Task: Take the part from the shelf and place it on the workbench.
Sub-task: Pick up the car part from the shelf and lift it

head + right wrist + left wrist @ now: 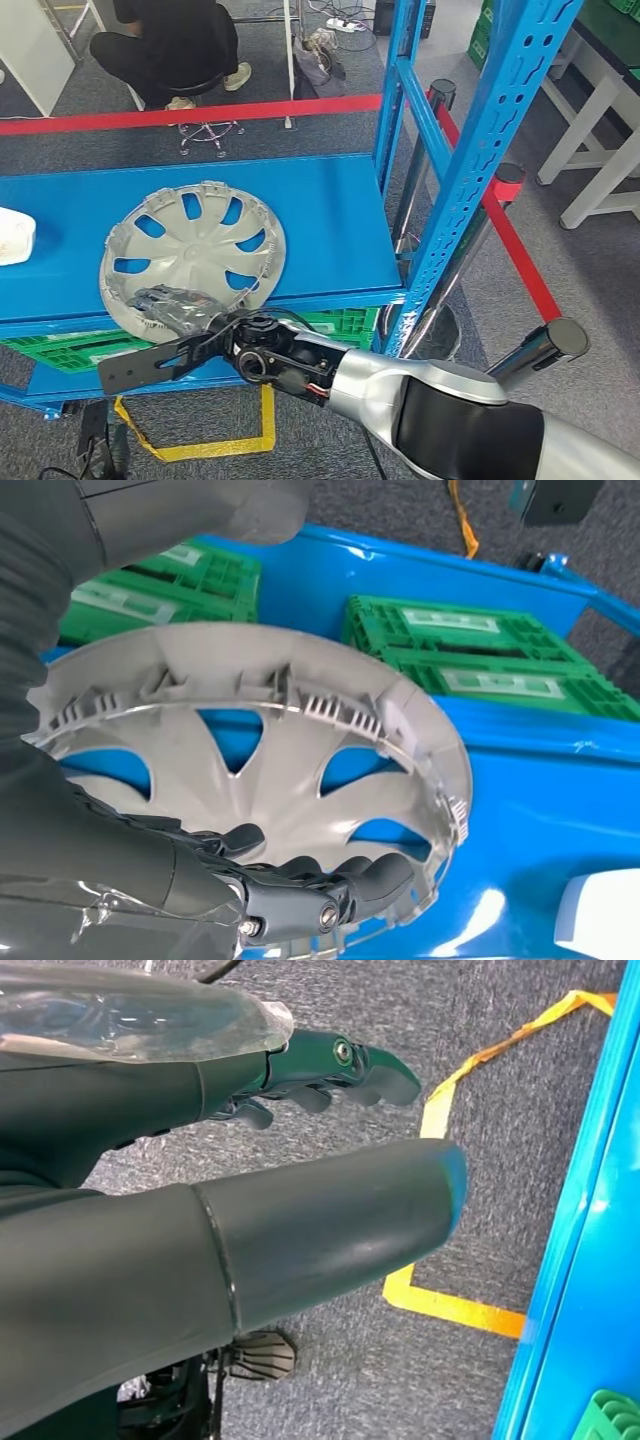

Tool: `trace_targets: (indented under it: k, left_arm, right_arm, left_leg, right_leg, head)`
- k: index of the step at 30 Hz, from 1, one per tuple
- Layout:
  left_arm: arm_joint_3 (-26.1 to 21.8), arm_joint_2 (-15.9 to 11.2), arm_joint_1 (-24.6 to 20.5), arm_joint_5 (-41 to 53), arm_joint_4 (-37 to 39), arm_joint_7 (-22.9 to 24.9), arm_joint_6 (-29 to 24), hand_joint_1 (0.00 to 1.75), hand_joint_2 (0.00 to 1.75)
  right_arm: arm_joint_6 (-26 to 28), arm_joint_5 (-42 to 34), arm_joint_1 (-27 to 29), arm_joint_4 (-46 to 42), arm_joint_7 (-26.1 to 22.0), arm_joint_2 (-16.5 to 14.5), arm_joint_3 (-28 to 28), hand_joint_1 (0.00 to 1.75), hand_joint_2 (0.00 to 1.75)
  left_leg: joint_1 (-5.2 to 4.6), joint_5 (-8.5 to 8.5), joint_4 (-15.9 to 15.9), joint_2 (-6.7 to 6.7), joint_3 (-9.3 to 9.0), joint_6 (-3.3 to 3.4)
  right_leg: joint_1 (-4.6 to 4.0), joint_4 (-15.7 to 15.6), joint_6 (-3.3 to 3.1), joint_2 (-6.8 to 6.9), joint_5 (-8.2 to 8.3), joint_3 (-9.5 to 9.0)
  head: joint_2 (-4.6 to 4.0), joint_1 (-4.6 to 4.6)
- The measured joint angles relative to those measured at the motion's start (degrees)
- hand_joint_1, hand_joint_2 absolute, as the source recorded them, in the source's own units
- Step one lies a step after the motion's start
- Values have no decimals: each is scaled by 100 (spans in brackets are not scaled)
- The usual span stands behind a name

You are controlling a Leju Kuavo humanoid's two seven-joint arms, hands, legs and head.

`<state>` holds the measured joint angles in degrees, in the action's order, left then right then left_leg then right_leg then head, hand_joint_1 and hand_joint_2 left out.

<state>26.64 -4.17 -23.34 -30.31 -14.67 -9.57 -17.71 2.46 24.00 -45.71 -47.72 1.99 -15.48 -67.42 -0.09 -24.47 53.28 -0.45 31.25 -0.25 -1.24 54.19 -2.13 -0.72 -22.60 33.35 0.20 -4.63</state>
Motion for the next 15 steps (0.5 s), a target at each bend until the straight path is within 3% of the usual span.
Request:
trace_targets:
  k: [8, 15]
  left_arm:
    - [46, -1, -28, 29, 0, 28, 60, 0, 0]
    - [52, -3, -33, -22, 0, 31, 36, 0, 0]
  right_arm:
    - [72, 39, 79, 129, 118, -68, -3, 0, 175]
    - [418, 589, 86, 279, 687, -72, -13, 0, 175]
  left_leg:
    - [0, 0, 0, 0, 0, 0]
    - [0, 0, 0, 0, 0, 0]
  right_leg:
    - [0, 0, 0, 0, 0, 0]
    - [0, 0, 0, 0, 0, 0]
  head:
    - [0, 0]
    - [0, 1]
